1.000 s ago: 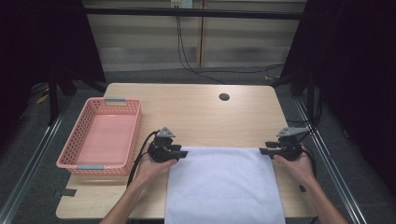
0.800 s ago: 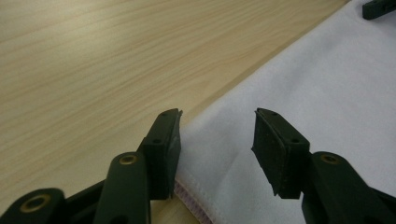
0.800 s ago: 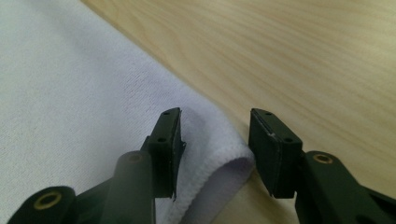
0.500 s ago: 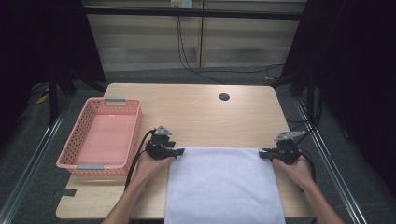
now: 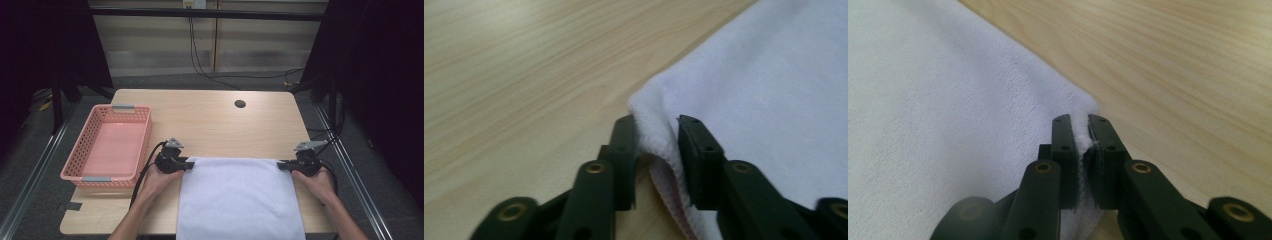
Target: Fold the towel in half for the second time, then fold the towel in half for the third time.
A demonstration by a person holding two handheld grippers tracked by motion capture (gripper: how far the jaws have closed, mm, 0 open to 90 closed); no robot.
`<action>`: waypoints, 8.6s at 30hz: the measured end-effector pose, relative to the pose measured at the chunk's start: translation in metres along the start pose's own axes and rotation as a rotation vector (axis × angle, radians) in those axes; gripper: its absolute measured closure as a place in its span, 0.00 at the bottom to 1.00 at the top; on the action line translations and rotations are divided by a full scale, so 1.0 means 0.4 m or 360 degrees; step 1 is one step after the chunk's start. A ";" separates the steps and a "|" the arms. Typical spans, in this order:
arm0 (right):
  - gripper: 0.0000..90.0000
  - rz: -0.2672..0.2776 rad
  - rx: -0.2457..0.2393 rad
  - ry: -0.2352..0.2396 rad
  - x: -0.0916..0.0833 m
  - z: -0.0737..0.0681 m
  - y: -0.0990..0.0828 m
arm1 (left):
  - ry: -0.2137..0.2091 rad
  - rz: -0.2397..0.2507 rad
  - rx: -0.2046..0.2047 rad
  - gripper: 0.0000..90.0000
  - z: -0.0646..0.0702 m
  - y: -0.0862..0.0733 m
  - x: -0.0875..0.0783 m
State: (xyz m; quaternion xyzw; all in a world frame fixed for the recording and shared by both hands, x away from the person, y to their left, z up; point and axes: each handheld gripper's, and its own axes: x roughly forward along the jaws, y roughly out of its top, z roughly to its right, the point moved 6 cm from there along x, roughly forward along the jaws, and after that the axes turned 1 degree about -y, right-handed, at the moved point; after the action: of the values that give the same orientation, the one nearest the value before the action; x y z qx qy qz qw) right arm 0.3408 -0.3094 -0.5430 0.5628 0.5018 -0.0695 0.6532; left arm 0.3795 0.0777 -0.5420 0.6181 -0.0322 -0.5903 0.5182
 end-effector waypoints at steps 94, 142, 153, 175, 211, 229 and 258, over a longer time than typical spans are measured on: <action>0.88 0.0268 -0.0073 0.0306 -0.220 -0.130 -0.086 | -0.0111 0.0234 0.0125 0.88 0.146 -0.089 -0.184; 0.62 -0.0066 -0.0283 0.0069 -0.061 -0.243 -0.092 | -0.0125 -0.0015 0.0225 0.70 0.164 -0.104 -0.065; 0.53 -0.0037 -0.0136 0.0022 -0.107 -0.185 -0.119 | -0.0189 -0.0027 0.0224 0.63 0.203 -0.066 -0.030; 0.43 -0.0009 -0.0443 0.0550 0.103 -0.586 0.109 | -0.0096 0.0201 0.0019 0.44 0.072 0.093 -0.043; 0.88 0.0011 -0.0514 0.0469 0.198 -0.633 0.110 | -0.0058 0.0069 -0.0055 0.42 -0.006 0.043 0.017; 0.89 0.0061 -0.0514 0.0536 0.155 -0.629 0.147 | -0.0227 0.0120 -0.0081 0.90 0.043 0.053 0.025; 0.90 0.0502 -0.0548 0.0717 0.011 -0.737 0.392 | -0.0007 0.0255 0.0022 0.90 0.040 0.195 -0.252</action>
State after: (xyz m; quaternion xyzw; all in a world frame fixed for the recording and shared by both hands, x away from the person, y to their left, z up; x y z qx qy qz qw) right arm 0.2756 -0.0138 -0.4015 0.5161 0.5449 0.2447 0.6139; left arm 0.3814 0.0977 -0.4152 0.6156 -0.0867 -0.5482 0.5594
